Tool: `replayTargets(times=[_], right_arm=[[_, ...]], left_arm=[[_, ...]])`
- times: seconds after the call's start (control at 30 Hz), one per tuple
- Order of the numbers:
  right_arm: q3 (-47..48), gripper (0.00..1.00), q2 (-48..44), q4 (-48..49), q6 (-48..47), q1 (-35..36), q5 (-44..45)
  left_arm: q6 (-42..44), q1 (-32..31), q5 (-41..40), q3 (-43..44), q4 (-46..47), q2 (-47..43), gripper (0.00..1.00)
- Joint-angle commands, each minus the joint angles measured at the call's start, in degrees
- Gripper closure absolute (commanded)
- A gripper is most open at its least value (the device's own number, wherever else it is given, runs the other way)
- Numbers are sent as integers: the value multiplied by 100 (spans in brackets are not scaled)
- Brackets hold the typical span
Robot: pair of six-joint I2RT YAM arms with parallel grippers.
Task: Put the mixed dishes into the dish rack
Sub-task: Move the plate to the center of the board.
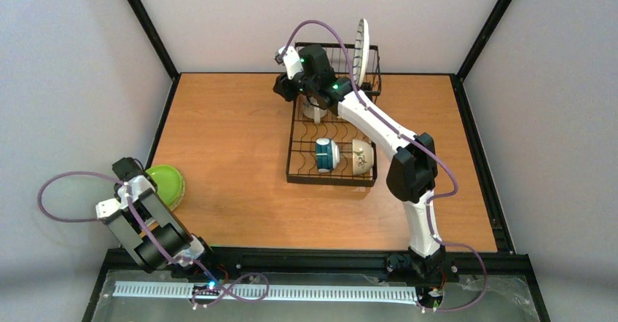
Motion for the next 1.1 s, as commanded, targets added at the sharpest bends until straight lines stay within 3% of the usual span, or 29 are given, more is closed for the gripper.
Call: replayTargets(times=[0.0, 0.5, 1.07], right_arm=[[88, 31, 152, -28, 22, -146, 95], [73, 30, 179, -12, 33, -162, 121], [45, 27, 199, 18, 68, -254, 183]], left_arm=[[256, 26, -5, -15, 288, -11, 3], [1013, -47, 644, -193, 1116, 39, 9], [1882, -749, 1168, -16, 1921, 323, 15]])
